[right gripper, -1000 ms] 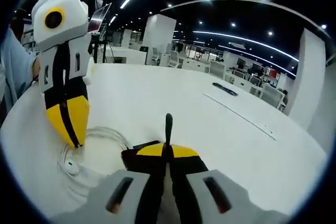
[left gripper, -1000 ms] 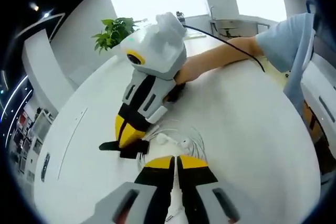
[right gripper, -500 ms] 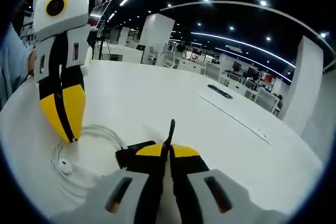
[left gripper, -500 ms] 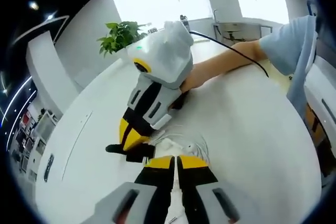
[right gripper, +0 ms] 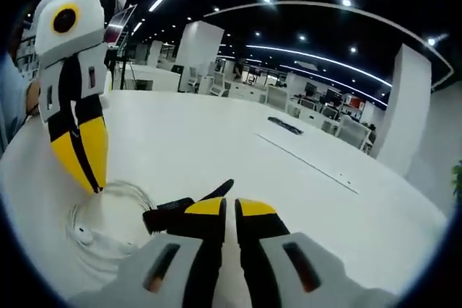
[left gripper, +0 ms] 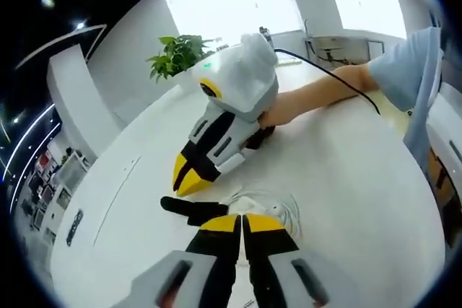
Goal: Peel open the Velcro strap on the desktop, arrange the wired earphones neatly onto it, and close the Velcro strap to secure them.
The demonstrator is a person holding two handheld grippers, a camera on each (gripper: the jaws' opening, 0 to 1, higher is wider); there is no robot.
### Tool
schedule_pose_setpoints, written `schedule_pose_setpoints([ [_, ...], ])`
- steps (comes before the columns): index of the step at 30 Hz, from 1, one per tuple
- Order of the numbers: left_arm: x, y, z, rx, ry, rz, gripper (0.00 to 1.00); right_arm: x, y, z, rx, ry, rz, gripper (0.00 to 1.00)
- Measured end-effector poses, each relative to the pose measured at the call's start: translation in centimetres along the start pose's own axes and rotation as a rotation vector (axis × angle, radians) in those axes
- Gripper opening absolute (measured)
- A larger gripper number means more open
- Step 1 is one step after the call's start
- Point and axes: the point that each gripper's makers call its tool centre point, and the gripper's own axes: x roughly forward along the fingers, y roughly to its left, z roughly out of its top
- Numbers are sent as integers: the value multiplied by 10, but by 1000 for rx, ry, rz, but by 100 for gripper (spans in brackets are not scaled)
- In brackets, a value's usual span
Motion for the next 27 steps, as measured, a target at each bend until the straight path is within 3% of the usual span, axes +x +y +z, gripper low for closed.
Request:
schedule_pose_setpoints([
  [10, -6, 18, 5, -49, -45, 60, 6, -6, -2, 9, 68, -45, 15, 8],
  [16, -13, 29, 11, -100, -105, 104, 5, -13, 2, 18, 99, -80, 29, 9],
  [23, -38, 52, 17, -174, -213, 239, 5, -23, -4, 30, 175, -107, 14, 9],
  [27, -62, 71, 10, -210, -247, 339, 6, -34, -8, 37, 230, -114, -14, 12],
])
